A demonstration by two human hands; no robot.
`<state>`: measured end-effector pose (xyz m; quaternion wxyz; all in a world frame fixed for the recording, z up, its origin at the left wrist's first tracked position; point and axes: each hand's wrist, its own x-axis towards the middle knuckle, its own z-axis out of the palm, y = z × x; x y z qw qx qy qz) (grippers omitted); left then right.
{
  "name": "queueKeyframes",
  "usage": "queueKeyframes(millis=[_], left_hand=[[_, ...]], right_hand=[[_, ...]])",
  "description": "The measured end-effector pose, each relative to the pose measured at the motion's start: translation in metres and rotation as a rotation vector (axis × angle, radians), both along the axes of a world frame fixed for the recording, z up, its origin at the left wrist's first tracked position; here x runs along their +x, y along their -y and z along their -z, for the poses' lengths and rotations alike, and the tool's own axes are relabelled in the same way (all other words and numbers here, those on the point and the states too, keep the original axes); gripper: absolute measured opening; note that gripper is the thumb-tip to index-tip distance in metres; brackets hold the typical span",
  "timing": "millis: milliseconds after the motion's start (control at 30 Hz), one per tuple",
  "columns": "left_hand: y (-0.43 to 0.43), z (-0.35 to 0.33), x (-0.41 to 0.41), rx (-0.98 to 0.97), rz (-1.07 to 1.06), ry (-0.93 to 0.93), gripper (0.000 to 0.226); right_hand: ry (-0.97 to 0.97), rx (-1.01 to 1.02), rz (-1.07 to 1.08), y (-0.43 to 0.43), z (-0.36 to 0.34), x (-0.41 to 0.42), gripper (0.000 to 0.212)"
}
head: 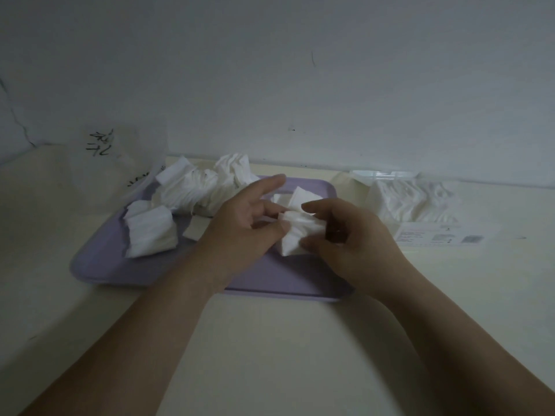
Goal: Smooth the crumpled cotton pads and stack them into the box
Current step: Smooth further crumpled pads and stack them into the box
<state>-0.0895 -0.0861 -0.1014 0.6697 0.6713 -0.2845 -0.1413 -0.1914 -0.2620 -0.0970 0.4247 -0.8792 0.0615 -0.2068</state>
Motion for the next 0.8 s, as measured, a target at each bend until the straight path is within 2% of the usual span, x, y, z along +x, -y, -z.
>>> queueKeyframes(millis=[100,233,300,400,500,633,733,800], left_hand=[[0.002,0.010,0.003,0.109,-0.003,0.251,0.054],[0.001,0.013,0.006,0.321,-0.038,0.679,0.042],[0.000,0.011,0.008,0.331,-0.050,0.743,0.037],[0.002,0.011,0.003,0.351,-0.016,0.762,0.034],[0.003,0.010,0.001,0.374,-0.014,0.765,0.035],[0.005,0.007,-0.002,0.283,-0.093,0.608,0.033],[0.014,-0.001,-0.002,0.188,-0.166,0.405,0.038],[0.019,-0.005,0.010,0.228,-0.233,0.306,0.036]], right_hand=[[0.015,-0.087,0.049,-0.001,0.004,0.002,0.044],[0.018,-0.170,0.057,0.001,0.008,0.002,0.046],[0.037,-0.215,0.046,0.003,0.009,0.001,0.044],[0.104,-0.320,0.017,0.001,0.013,0.003,0.035],[0.106,-0.341,0.002,-0.001,0.016,0.003,0.037],[-0.023,-0.099,0.033,0.000,0.006,0.001,0.051],[-0.011,0.091,0.116,0.002,0.003,0.002,0.043],[0.018,0.174,0.178,0.001,0.004,0.004,0.040]])
